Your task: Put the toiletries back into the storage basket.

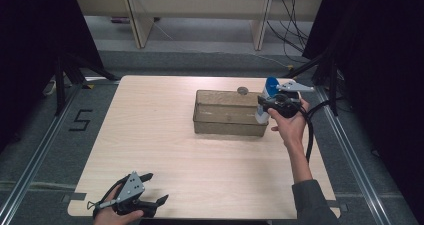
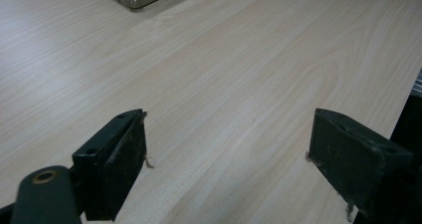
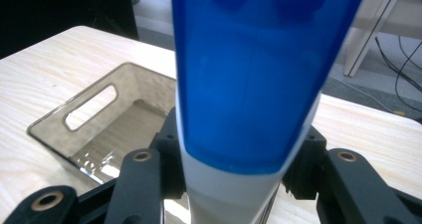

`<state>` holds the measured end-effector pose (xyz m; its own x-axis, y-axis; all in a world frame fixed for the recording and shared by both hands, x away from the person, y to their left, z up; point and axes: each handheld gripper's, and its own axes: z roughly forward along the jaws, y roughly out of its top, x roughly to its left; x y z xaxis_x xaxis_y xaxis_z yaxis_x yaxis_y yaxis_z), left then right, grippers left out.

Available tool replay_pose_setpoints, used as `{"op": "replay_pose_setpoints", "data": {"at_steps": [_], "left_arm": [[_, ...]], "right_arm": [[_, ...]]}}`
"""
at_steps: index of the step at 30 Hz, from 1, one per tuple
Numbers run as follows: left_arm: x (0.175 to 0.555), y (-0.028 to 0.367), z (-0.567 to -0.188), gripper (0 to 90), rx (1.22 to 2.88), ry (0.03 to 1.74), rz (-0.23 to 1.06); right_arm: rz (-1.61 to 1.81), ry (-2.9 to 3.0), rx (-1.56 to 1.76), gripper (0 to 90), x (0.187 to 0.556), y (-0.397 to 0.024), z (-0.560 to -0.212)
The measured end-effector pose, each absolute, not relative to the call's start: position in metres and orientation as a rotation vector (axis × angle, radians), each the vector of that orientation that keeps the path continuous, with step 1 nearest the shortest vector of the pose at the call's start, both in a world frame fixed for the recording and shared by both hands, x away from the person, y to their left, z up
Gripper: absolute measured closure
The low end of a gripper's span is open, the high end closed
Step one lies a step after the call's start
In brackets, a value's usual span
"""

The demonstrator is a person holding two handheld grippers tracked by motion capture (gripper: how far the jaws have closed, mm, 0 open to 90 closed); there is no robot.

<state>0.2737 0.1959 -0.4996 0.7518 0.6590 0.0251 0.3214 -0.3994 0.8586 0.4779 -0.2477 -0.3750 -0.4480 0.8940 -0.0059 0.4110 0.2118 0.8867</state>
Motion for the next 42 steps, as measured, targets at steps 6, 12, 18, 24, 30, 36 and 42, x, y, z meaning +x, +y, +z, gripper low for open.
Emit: {"op": "replay_pose_setpoints", "data": {"at_steps": [6,12,18,24,30,36,42], "left_arm": [[0.274,0.196,-0.500,14.6,2.011,0.738,0.452],[0.274,0.197,-0.500,14.6,2.012,0.738,0.454],[0.274,0.196,-0.500,14.7,2.006,0.739,0.450],[0.274,0.197,-0.499,14.7,2.007,0.735,0.446],[0.273,0.197,-0.499,14.6,2.007,0.740,0.450],[0.273,0.197,-0.499,14.6,2.011,0.738,0.454],[0.273,0.197,-0.499,14.7,2.006,0.741,0.456]], "right_arm": [[1.173,1.946,1.224,54.5,0.484,-0.244,-0.379],[1.159,1.953,1.251,54.5,0.491,-0.241,-0.386],[1.136,1.957,1.229,54.6,0.496,-0.240,-0.393],[1.107,1.968,1.229,54.6,0.499,-0.241,-0.399],[1.121,1.963,1.274,54.6,0.501,-0.238,-0.408],[1.108,1.983,1.288,54.6,0.501,-0.239,-0.415],[1.100,1.987,1.293,54.6,0.503,-0.240,-0.425]]}}
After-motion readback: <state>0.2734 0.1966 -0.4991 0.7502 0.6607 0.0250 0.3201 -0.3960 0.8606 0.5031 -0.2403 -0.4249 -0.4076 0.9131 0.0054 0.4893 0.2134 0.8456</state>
